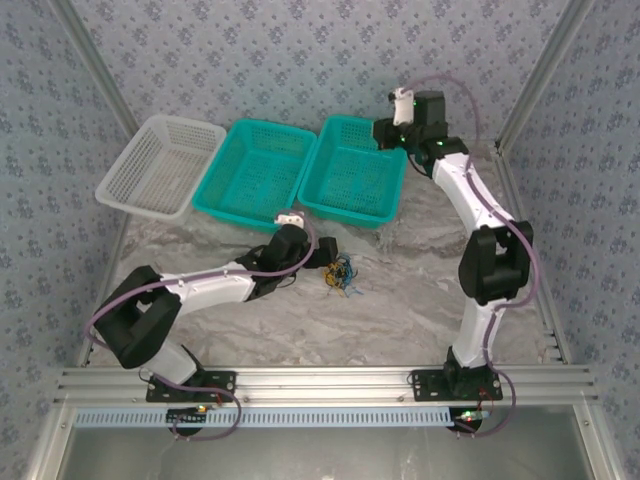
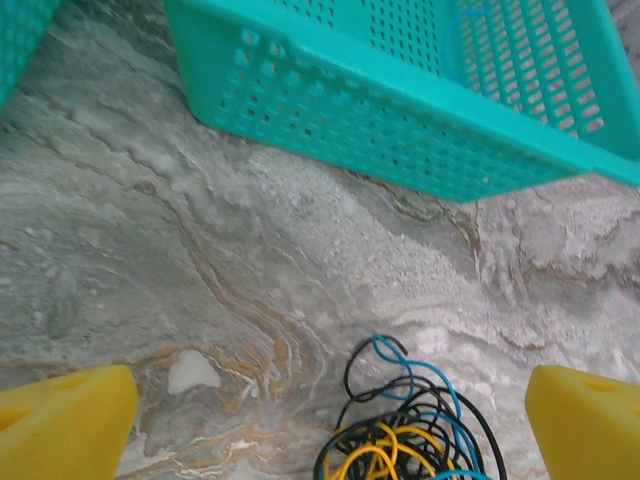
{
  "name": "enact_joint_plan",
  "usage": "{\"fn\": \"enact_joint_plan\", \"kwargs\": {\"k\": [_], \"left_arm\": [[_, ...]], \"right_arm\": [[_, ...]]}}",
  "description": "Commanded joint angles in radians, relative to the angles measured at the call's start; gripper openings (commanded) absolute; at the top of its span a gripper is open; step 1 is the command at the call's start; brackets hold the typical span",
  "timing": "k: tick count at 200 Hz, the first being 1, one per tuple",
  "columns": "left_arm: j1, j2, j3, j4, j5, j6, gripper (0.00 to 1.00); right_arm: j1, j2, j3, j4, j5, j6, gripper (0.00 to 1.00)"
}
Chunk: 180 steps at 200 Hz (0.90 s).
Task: Untangle the cables
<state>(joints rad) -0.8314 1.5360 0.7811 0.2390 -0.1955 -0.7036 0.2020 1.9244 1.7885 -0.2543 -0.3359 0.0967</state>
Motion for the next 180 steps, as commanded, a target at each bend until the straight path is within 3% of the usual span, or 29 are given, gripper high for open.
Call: {"fn": "enact_joint_plan", "kwargs": {"k": [1, 8, 17, 25, 28, 31, 117, 180], "left_arm": [[0.005, 0.024, 0.015, 0.042, 0.064, 0.016, 1.00], [0.005, 0.028, 0.011, 0.060, 0.070, 0.018, 0.99], [0.003, 0.031, 0.006, 0.079, 0.076, 0.021, 0.99], [0.004, 0.034, 0.001, 0.098, 0.079, 0.023, 0.99], [0.005, 0.034, -0.001, 0.106, 0.084, 0.025, 1.00], [0.003, 0.035, -0.001, 0.111, 0.087, 0.027, 1.00], [-0.006, 0.043, 0.029, 0.072, 0.096, 0.064, 0.99], [-0.006, 0.036, 0.058, -0.031, 0.062, 0.001, 1.00]], "right_arm": [[0.007, 0.033, 0.089, -0.125, 0.012, -0.021, 0.29], [0.007, 0.036, 0.097, -0.146, 0.026, -0.012, 0.34], [0.010, 0.022, 0.081, -0.144, 0.043, -0.004, 0.50], [0.011, 0.002, 0.054, -0.129, 0.052, 0.000, 0.76], [0.011, -0.006, 0.043, -0.125, 0.054, 0.001, 0.95], [0.011, -0.017, 0.032, -0.120, 0.056, 0.001, 0.99], [0.013, -0.410, -0.441, -0.087, 0.236, 0.111, 1.00], [0.023, -0.716, -0.770, -0.117, 0.349, 0.239, 1.00]]}}
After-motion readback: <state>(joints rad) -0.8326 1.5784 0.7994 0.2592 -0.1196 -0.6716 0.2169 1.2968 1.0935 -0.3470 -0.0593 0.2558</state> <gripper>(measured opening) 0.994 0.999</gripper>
